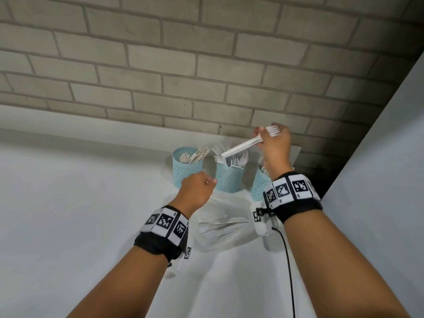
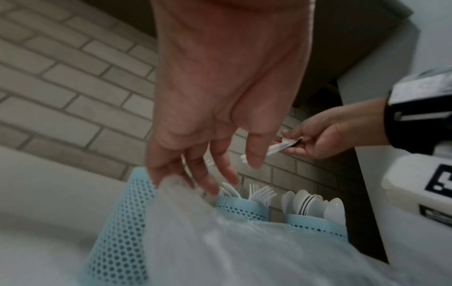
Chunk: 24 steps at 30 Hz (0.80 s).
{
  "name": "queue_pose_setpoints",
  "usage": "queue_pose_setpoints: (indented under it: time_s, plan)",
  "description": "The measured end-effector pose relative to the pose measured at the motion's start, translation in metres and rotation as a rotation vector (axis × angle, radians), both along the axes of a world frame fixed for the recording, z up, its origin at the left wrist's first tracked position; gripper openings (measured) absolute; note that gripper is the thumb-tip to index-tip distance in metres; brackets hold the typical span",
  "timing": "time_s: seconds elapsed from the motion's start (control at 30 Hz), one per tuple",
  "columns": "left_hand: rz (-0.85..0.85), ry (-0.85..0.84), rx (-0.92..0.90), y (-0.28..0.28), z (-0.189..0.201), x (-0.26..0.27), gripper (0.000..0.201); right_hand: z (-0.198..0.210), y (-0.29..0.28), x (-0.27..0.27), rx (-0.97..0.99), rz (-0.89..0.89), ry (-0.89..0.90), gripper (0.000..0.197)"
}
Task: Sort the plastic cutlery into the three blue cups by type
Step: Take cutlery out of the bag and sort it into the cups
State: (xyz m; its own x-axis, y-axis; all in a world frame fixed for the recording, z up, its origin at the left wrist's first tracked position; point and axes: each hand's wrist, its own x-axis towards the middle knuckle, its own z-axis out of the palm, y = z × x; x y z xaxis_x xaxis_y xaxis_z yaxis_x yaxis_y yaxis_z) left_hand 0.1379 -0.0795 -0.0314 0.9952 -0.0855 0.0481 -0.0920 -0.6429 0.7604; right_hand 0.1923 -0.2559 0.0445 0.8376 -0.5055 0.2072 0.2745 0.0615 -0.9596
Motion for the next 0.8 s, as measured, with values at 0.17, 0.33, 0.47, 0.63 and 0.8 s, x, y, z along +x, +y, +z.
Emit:
queue_pose_setpoints:
  time_s: [0.17,0.33,0.47,0.63,0.8]
  plan:
    - [-0.130,0.198,0.337,0.007,0.001,-0.007,0.023,-0.005,0.010,0.010,-0.326,-0.149,-0.140,0.025]
    - [-0.269,0.250,0.431,0.010,0.000,-0.015,0.035,-0.032,0.019,0.017,-0.818,-0.017,0.095,0.021]
    - [-0.268,0.254,0.431,0.017,0.000,-0.014,0.043,-0.031,0.025,0.009,-1.184,-0.010,0.202,0.028]
    - [-0.289,0.254,0.328,0.023,0.001,-0.016,0.045,-0.037,0.025,0.012,-1.437,0.006,0.290,0.032]
    - [-0.294,0.250,0.276,0.025,-0.002,-0.018,0.046,-0.039,0.027,0.013,-1.599,0.049,0.272,0.030]
